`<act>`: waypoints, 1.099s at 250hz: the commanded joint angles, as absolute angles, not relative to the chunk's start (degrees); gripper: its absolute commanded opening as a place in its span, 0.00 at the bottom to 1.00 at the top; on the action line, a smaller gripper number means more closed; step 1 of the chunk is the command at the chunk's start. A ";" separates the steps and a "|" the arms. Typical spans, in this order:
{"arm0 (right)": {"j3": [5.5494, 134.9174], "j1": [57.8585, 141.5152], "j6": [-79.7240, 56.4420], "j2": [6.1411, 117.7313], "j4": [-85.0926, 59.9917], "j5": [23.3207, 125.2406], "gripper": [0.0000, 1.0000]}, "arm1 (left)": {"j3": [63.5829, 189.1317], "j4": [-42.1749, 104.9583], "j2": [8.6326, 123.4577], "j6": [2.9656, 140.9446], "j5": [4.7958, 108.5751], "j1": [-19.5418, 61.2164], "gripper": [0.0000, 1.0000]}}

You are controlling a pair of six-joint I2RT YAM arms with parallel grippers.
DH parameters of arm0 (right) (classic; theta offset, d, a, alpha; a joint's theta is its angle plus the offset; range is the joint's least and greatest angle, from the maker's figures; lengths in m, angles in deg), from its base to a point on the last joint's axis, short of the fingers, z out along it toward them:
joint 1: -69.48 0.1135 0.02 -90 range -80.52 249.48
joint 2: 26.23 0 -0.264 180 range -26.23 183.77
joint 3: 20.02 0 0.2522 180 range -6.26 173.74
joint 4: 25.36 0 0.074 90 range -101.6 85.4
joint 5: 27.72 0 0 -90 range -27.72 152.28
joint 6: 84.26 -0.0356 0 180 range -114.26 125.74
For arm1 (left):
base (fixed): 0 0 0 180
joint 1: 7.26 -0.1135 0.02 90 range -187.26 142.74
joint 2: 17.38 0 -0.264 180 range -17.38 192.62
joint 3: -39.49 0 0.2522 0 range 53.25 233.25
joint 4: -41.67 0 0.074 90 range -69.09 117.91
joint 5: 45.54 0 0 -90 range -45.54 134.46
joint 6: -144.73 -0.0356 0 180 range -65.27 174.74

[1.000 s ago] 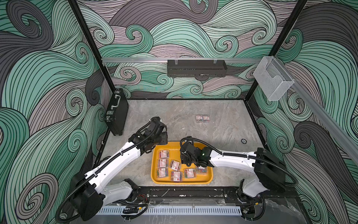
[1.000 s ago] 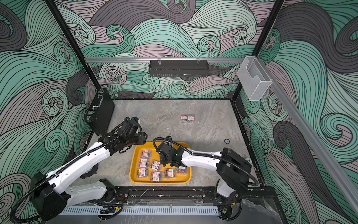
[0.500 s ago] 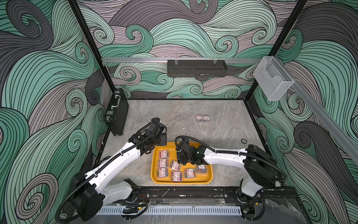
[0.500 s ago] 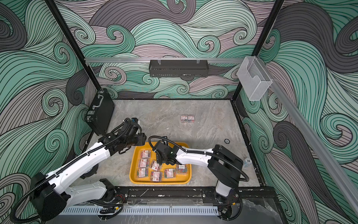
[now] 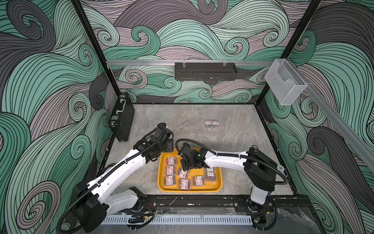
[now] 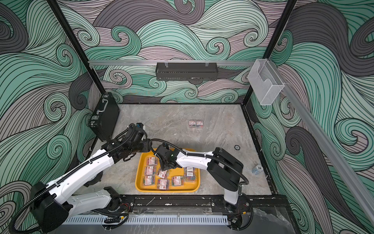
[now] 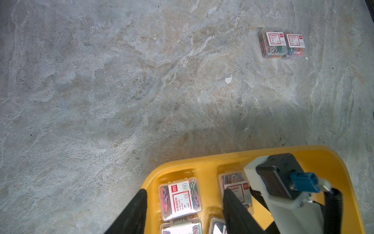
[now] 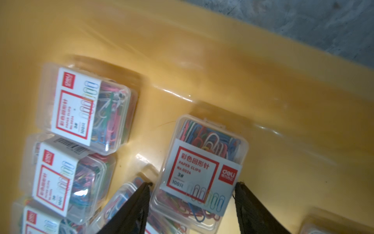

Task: Take the paper clips out of the storage box
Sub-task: Pick up the boxed paper clips from the storage box.

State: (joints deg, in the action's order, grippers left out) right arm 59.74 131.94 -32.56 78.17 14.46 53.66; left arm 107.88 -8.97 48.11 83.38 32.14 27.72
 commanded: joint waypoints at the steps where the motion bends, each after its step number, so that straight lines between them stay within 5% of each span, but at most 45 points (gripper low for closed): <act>1: 59.98 131.67 -30.86 77.44 20.04 48.93 0.67 | 108.80 -11.71 47.14 82.33 30.63 27.29 0.59; 275: 67.20 129.62 -24.75 84.30 21.23 51.20 0.63 | 106.95 -10.33 44.71 81.59 29.84 27.26 0.59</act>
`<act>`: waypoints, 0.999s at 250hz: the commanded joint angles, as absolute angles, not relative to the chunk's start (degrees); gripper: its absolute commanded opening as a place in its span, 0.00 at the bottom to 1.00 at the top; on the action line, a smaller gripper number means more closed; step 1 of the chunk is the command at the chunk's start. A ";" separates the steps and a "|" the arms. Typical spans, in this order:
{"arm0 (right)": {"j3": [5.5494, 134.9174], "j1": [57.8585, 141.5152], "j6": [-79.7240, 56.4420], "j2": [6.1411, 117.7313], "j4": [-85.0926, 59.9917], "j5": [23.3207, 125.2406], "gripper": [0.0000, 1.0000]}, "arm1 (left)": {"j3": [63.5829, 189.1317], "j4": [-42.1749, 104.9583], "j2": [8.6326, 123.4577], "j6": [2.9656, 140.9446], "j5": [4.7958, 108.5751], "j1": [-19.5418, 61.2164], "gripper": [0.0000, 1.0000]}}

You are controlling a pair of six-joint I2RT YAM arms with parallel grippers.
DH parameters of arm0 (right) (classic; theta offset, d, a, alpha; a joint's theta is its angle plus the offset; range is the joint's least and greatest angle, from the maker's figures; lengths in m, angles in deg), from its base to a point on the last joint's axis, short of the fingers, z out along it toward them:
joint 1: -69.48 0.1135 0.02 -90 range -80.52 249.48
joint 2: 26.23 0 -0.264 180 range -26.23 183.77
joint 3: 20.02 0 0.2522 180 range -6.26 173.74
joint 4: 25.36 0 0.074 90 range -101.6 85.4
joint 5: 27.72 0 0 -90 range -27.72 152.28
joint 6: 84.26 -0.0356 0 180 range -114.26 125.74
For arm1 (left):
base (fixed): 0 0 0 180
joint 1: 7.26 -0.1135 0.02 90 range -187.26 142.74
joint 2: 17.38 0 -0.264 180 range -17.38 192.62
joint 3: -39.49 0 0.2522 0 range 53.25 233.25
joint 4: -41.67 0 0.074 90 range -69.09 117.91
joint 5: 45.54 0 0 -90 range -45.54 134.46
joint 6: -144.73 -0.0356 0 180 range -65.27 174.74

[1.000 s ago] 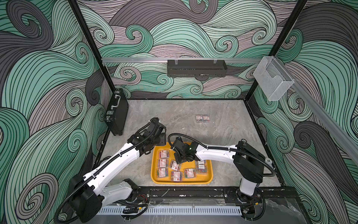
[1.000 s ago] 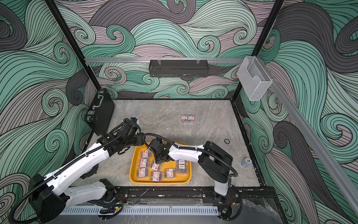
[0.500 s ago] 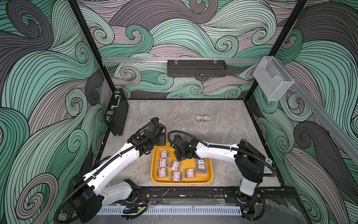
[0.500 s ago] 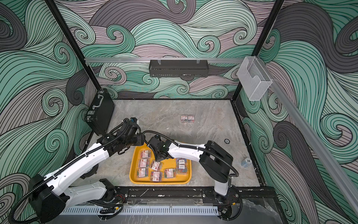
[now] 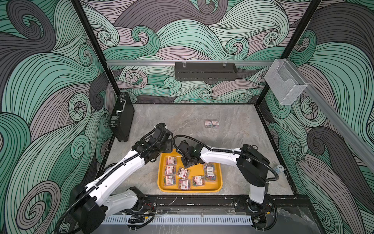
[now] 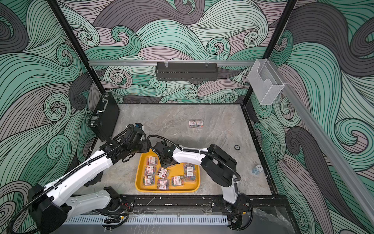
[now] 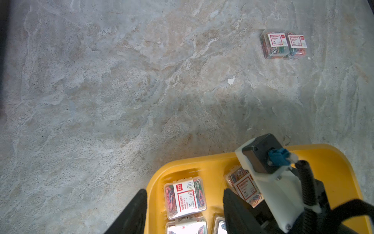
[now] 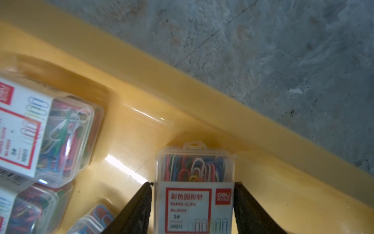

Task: Take the paper clips out of the storage box
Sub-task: Pick up the boxed paper clips from the storage box.

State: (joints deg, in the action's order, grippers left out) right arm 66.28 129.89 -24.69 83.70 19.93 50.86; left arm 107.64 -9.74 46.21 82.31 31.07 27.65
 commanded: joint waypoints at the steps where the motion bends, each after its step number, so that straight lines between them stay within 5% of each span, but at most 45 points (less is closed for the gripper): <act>1: 67.21 129.57 -24.80 84.32 21.29 51.20 0.63 | 106.95 -10.33 44.69 81.61 29.85 27.22 0.59; 250: 65.49 129.60 -23.89 77.74 22.37 49.44 0.53 | 106.60 -9.50 43.26 81.77 30.38 27.21 0.59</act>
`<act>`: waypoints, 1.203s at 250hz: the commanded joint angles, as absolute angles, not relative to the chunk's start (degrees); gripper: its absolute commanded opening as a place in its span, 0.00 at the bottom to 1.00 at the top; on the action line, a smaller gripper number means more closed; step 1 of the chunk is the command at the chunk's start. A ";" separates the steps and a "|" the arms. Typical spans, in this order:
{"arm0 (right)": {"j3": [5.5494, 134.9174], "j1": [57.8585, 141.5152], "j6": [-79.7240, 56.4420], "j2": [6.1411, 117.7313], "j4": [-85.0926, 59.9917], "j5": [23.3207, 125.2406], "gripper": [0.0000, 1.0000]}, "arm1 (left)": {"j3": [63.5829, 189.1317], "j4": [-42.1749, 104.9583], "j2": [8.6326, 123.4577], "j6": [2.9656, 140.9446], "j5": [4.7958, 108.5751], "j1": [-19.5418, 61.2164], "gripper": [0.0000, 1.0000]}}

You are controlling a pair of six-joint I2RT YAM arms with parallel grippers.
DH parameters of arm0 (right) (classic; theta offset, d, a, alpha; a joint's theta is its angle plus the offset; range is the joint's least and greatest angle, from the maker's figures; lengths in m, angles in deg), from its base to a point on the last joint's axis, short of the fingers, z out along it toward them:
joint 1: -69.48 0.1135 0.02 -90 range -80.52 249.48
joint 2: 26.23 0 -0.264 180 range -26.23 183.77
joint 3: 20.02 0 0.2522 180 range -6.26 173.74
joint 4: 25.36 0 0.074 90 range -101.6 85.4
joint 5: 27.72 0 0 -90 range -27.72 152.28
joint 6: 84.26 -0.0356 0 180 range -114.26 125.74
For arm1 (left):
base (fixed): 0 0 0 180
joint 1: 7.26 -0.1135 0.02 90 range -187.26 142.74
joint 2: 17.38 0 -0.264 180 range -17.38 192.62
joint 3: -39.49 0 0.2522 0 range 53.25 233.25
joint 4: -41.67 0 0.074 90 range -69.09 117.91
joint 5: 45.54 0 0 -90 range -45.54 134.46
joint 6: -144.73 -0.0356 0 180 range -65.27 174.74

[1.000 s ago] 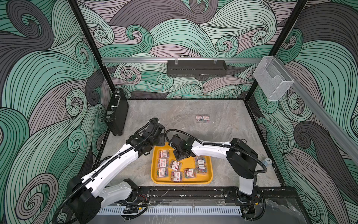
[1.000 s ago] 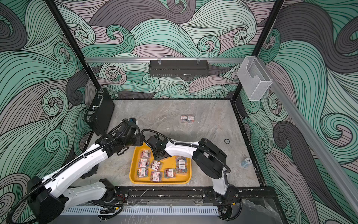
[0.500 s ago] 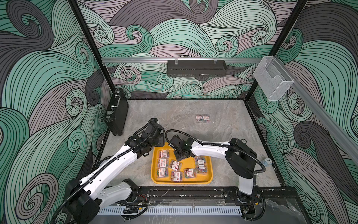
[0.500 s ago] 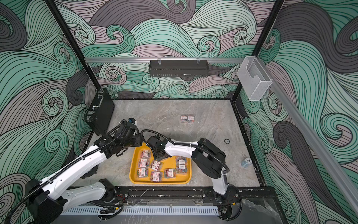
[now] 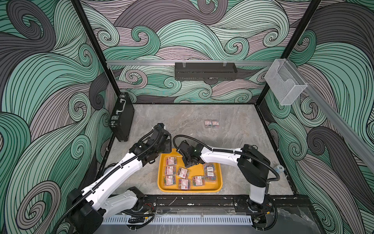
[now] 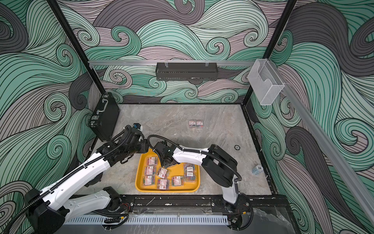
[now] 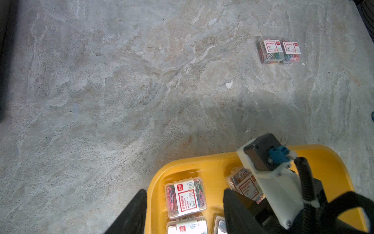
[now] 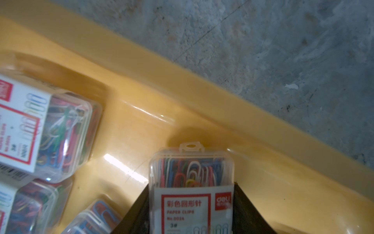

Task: Take the paper clips out of the storage box
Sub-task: Pick up the boxed paper clips from the storage box.

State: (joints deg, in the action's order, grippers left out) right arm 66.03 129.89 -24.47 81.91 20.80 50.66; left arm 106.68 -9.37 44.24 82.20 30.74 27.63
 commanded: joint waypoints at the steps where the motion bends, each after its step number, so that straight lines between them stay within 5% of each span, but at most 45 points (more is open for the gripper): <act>1: 65.56 129.60 -23.84 77.70 22.39 49.44 0.53 | 106.60 -9.52 43.22 81.74 30.34 27.20 0.59; 176: 66.63 123.10 -17.81 66.26 23.21 47.62 0.54 | 105.81 -8.69 40.94 82.00 31.51 27.23 0.59; 301: 75.19 113.29 -11.27 74.23 23.18 45.23 0.54 | 103.89 -8.82 38.27 83.29 33.63 27.31 0.59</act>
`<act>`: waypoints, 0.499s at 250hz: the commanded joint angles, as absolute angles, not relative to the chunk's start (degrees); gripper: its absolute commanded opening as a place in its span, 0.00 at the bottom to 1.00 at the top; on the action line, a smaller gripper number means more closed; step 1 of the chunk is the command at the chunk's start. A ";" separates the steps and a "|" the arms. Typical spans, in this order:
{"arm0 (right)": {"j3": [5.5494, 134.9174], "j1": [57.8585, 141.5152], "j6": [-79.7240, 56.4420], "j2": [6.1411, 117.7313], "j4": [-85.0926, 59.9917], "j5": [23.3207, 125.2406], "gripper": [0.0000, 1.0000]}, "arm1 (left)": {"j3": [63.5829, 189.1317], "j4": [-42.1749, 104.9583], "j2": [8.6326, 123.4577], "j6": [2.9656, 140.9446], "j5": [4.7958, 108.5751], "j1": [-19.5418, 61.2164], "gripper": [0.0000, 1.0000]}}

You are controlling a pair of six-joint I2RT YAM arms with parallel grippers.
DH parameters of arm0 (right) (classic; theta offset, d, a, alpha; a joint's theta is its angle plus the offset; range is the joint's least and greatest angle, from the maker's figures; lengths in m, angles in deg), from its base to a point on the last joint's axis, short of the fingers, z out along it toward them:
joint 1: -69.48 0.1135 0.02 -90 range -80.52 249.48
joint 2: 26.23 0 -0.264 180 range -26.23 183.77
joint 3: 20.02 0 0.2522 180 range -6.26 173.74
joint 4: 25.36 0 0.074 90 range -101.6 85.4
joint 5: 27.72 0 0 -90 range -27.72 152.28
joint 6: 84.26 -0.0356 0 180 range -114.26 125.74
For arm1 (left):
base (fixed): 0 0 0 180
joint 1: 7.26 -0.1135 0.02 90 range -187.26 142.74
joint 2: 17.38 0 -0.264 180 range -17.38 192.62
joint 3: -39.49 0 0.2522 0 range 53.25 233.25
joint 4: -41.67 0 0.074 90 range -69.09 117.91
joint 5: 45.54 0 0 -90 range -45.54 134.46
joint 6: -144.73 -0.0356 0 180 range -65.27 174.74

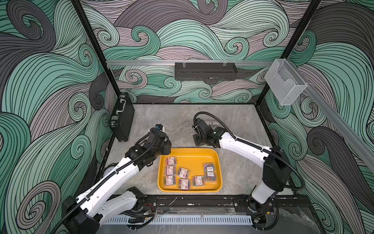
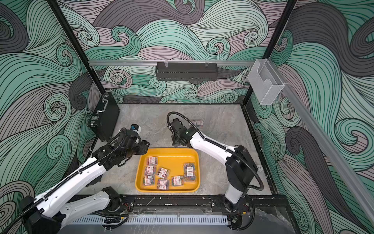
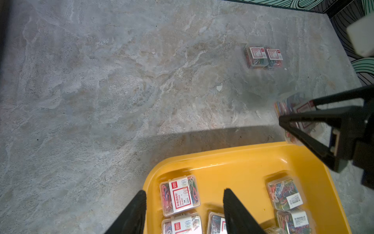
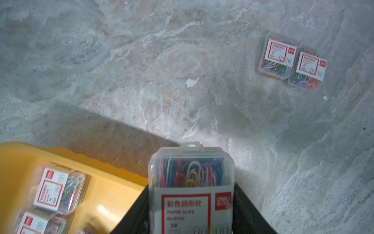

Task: Take the paper clips out of the storage box
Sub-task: Pick up the boxed paper clips from the storage box, then place the boxed paper clips at the center of the board.

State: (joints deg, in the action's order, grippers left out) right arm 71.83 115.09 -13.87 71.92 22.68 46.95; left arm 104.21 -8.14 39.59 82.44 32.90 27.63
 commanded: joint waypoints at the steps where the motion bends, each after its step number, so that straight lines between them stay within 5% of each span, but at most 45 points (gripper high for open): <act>1: 75.29 113.18 -11.20 74.36 23.24 45.23 0.54 | 103.84 -8.82 38.26 83.25 33.64 27.34 0.59; 125: 91.03 105.38 -11.13 92.09 24.17 45.35 0.54 | 102.21 -8.92 36.10 84.18 35.63 27.38 0.59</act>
